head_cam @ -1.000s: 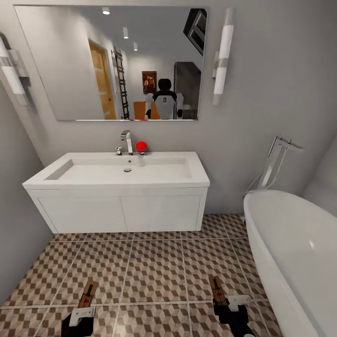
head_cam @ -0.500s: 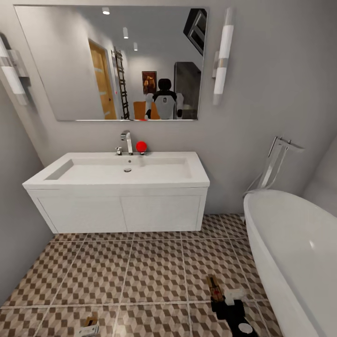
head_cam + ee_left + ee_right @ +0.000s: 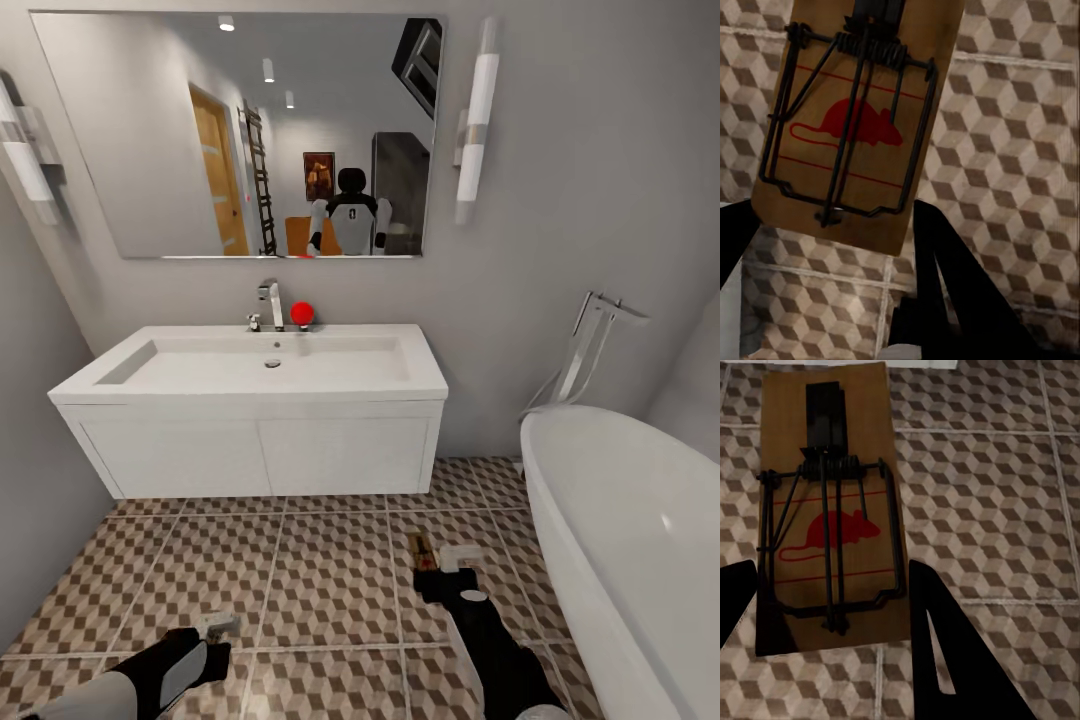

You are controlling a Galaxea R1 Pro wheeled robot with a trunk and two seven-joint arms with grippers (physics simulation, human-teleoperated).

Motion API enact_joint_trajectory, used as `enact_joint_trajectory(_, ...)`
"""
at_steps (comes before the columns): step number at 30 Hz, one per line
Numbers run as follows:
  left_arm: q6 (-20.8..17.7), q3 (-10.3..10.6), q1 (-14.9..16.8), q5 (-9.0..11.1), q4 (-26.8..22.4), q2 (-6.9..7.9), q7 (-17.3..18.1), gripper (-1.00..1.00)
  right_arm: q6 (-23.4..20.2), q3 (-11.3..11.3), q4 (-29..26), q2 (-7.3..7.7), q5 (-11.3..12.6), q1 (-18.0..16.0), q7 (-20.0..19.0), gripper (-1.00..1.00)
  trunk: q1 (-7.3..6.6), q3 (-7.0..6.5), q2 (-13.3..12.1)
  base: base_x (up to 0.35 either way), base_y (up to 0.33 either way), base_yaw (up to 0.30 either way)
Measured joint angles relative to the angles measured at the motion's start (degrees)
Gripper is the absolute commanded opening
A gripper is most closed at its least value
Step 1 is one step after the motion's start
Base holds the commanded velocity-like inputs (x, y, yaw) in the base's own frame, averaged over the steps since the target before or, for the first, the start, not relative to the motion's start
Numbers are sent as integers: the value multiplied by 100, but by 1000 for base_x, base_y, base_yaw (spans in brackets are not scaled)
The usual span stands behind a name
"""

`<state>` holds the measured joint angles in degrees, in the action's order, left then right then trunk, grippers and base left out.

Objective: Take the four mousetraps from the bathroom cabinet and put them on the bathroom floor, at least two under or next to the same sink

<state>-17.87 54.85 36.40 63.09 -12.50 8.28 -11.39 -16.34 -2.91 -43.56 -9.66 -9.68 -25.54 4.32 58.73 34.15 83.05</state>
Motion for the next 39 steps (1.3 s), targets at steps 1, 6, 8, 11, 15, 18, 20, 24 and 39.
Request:
enact_joint_trajectory(1,-22,-1,118,-6,-10,2,-4,-100,-91,0,1,-7,0,-89,4,-100,0,-1,0,0,0,0)
enact_joint_trajectory(6,-387,-1,653,-7,-25,7,-22,-100,-442,2,85,-19,2,-557,15,-100,0,-1,0,0,0,0)
enact_joint_trajectory(8,-723,2,825,-4,-26,8,-28,-100,-584,3,173,-19,9,-749,17,-100,0,0,0,0,0,0)
enact_joint_trajectory(11,-866,3,911,-3,-4,4,-27,-100,-636,-1,373,-21,17,-849,18,-100,0,0,0,0,0,0)
enact_joint_trajectory(15,-718,7,943,-3,78,1,5,-100,-512,1,808,-26,26,-891,13,-100,0,1,0,0,0,0)
enact_joint_trajectory(18,-540,15,949,-2,100,0,16,-100,-334,2,1024,-26,27,-902,9,-100,0,1,0,0,0,0)
enact_joint_trajectory(20,-482,25,951,-2,105,0,22,-100,-283,1,1102,-26,27,-904,8,-100,0,1,0,0,0,0)
enact_joint_trajectory(24,-192,39,954,-3,107,6,45,-100,-144,16,1220,-26,27,-906,-14,-100,0,1,0,0,0,0)
enact_joint_trajectory(39,1378,70,936,13,234,25,729,-100,1104,17,2159,-28,-7,-907,-50,-100,0,1,0,0,0,0)
